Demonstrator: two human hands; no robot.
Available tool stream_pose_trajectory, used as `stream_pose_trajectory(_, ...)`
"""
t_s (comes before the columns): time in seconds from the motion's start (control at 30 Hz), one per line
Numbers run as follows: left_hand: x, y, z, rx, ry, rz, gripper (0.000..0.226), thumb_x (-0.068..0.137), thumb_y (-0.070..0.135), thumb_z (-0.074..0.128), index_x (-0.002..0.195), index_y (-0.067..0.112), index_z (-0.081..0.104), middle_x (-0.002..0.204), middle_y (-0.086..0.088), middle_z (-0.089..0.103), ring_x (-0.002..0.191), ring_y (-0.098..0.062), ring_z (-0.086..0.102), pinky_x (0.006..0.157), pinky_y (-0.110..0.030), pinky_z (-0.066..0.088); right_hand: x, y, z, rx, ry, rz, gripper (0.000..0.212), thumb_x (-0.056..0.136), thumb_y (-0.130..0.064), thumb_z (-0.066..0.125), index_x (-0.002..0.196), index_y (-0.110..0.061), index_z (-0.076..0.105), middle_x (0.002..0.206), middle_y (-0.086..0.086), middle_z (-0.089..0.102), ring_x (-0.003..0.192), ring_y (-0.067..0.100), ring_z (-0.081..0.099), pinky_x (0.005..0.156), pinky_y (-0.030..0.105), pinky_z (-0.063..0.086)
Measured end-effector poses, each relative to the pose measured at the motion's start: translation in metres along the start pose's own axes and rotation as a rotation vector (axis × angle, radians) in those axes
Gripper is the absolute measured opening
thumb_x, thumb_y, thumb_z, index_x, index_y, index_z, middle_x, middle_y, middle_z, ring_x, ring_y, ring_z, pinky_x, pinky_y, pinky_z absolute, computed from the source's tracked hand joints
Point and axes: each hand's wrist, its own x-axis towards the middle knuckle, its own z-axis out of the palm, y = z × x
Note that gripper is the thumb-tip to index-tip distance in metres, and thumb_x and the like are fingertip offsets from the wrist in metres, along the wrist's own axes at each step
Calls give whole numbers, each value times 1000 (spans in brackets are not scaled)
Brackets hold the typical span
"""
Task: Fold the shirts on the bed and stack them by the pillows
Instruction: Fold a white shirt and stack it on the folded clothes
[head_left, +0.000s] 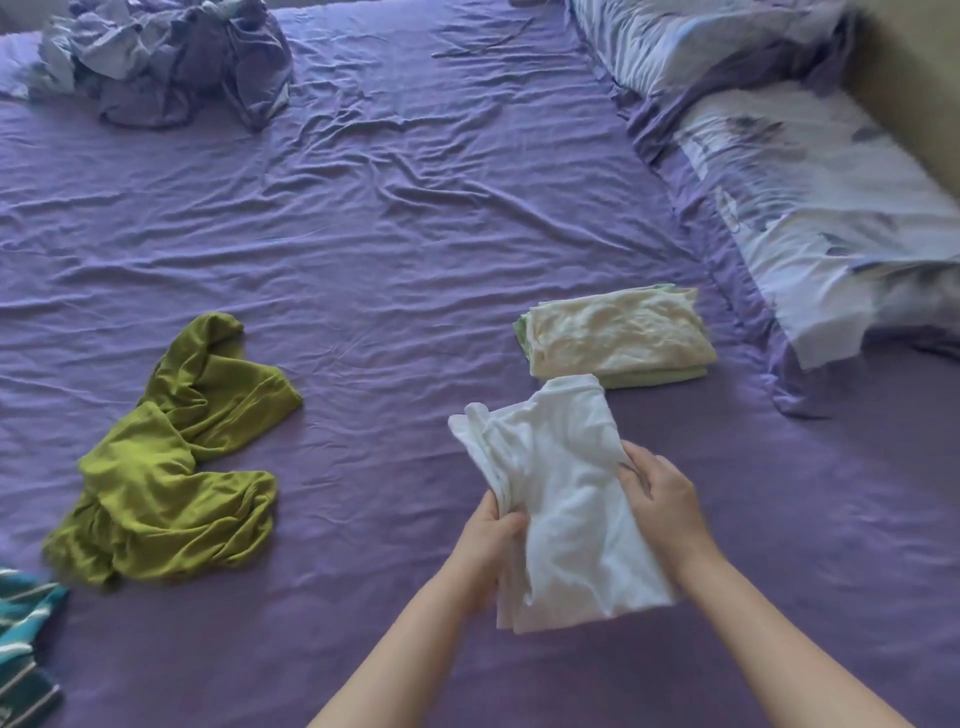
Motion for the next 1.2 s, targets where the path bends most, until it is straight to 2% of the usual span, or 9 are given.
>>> stream_pose_trajectory(0.23, 39, -25, 108, 83, -116, -53, 44, 89, 1, 43, 119, 32, 51, 120, 4, 63, 109, -17, 62, 99, -37, 48, 11, 92, -74, -121, 80, 145, 34, 92, -14, 53, 125, -19, 59, 103, 12, 62, 98, 31, 57, 84, 38, 44)
stream_pose_trajectory(0.37, 48, -43, 135, 221, 20, -60, 41, 84, 14, 55, 123, 26, 46, 121, 4, 61, 106, -14, 60, 95, -34, 49, 16, 123, -84, -161, -11, 218, 38, 90, -13, 53, 128, -18, 53, 115, 10, 61, 101, 28, 56, 84, 35, 43)
stream_pose_trajectory(0.47, 41, -51, 141, 337, 90, 15, 66, 74, 28, 67, 130, 30, 33, 120, 11, 55, 108, -11, 56, 86, -29, 47, 14, 129, -79, -221, -75, 215, 49, 85, -8, 56, 132, -17, 47, 121, 11, 55, 106, 30, 52, 88, 40, 45)
stream_pose_trajectory(0.6, 34, -64, 138, 926, 325, 141, 100, 74, 45, 66, 150, 25, 4, 147, -4, 24, 134, -25, 30, 105, -35, 34, 5, 127, -70, -557, -77, -34, 65, 68, -6, 75, 129, -9, 54, 132, 19, 51, 121, 40, 48, 91, 50, 47)
stream_pose_trajectory(0.73, 39, -69, 135, 1573, 264, 566, 73, 78, 63, 45, 143, 31, 36, 155, -12, 24, 143, -33, 17, 114, -55, 7, 1, 123, -57, -764, -204, -250, 55, 73, -43, 71, 121, -18, 64, 130, 17, 56, 121, 38, 52, 90, 58, 44)
stream_pose_trajectory(0.8, 50, -70, 129, 1722, 121, 516, 79, 79, 70, 34, 148, 35, 20, 159, -7, 2, 143, -30, -14, 112, -56, -11, 2, 126, -51, -812, -369, -169, 65, 82, -59, 34, 138, -28, 45, 148, 12, 36, 136, 37, 32, 103, 60, 30)
stream_pose_trajectory(0.87, 63, -76, 116, 1761, 12, 367, 86, 79, 74, 30, 149, 36, -2, 155, 2, -24, 136, -26, -34, 105, -58, -25, 5, 141, -43, -833, -455, -112, 71, 85, -68, 20, 146, -39, -1, 158, 2, -6, 145, 28, -7, 112, 57, 3)
stream_pose_trajectory(0.97, 70, -79, 108, 1769, -28, 306, 88, 80, 77, 32, 147, 39, -11, 151, 7, -33, 140, -26, -29, 107, -59, -18, 8, 149, -35, -890, -482, -66, 74, 87, -70, 21, 141, -42, -21, 155, -4, -23, 143, 21, -20, 111, 58, -5)
stream_pose_trajectory(1.2, 53, -62, 89, 1658, -39, 325, 70, 92, 43, 46, 149, 30, 7, 159, 1, -8, 145, -25, 4, 116, -51, 6, 7, 110, -25, -944, -417, 23, 72, 90, -57, 38, 148, -30, 3, 158, 4, -1, 144, 25, 4, 111, 54, 12)
